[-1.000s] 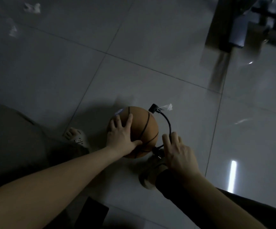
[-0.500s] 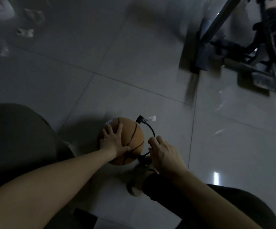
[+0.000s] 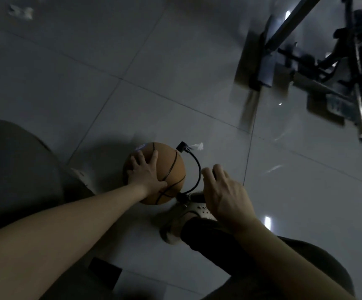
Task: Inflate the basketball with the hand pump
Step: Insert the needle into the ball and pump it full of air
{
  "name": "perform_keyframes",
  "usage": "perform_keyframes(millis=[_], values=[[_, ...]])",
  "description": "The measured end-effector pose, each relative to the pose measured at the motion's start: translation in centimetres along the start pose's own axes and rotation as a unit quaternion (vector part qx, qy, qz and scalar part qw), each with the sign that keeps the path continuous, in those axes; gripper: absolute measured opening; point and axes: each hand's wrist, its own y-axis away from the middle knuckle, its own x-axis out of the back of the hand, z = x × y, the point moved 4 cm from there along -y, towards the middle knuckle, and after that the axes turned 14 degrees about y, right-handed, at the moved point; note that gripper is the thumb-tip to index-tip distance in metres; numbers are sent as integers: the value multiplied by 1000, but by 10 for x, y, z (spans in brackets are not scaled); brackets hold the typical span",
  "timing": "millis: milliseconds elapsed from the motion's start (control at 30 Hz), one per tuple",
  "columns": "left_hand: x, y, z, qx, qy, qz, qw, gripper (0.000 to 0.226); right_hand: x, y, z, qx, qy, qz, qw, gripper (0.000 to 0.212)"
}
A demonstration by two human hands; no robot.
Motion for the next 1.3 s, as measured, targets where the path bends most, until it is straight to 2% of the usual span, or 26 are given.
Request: perform_keyframes(millis=[100,367,567,800,967,1033,1167,1300], values=[[-5,-2,1,4,2,-4,1000,122,-12,-13,5,0,4,3,1000,22],[-7,-10,17,1,-4,24,1000,123,-66,-24,-2,8,-25,-27,999,25],[-8,-13,11,-7,6,15,1000,122,-107,-31,-12,23,-57,-48,997,31],[-10,-10,0,5,1,1,1000,121,-115,-32,-23,7,-72,-56,996,26],[-11,-6,1,7,-12,-14,1000,123,-88,-27,-22,-1,-91,-63,994,31],[-3,-7,3,16,-16,-14,1000,125,-61,-25,-16,1,-83,-37,996,32],[6,-4,4,12,-8,-23,1000,123,11,-15,5,-9,-54,43,998,18],[1,1,7,-11,0,-4,1000,124,50,3,26,-35,-40,67,996,26]])
